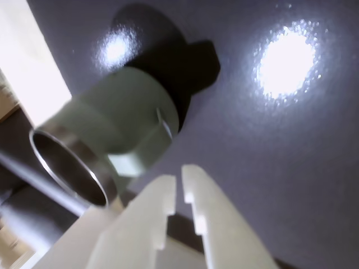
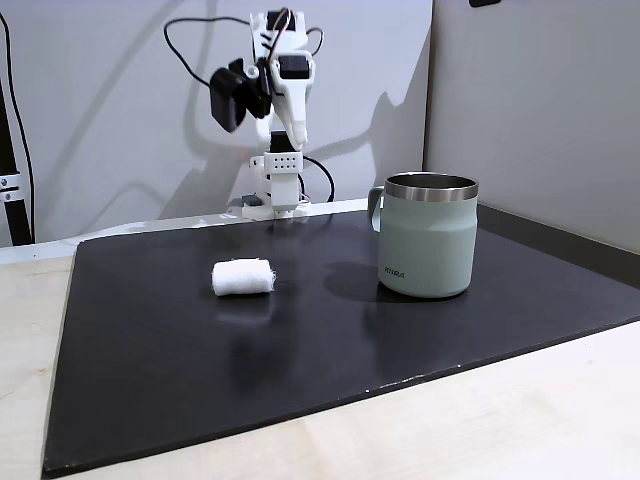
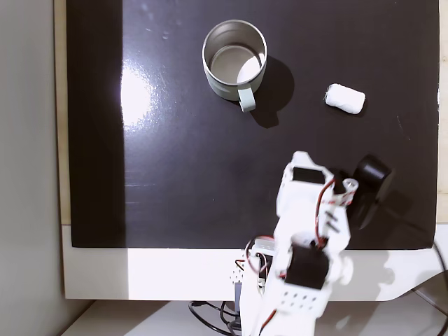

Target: Grasp a gauze and put it in the cup.

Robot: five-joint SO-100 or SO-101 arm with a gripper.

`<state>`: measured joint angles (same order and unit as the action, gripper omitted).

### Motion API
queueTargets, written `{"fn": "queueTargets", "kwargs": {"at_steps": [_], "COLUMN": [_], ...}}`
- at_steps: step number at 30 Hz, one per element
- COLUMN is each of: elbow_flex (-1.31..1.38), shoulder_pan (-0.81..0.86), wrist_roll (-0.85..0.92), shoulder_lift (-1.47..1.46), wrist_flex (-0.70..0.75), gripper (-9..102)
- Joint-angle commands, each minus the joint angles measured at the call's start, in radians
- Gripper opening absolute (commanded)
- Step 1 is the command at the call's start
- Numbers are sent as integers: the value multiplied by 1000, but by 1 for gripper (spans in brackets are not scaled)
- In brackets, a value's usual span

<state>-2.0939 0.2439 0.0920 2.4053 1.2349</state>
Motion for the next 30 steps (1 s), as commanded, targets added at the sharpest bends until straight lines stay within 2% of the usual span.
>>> {"fn": "queueTargets", "kwargs": {"at_steps": [1,5,11,19,30], "elbow_flex": [172,270,410,689,1155], "shoulder_pan": [63,126,175,213,276], "wrist_roll": [92,196,265,279,241], "shoulder_lift": [-121,-238,-436,-709,-1192], "wrist_flex": [35,69,103,160,259], "gripper": [0,0,10,22,24]}}
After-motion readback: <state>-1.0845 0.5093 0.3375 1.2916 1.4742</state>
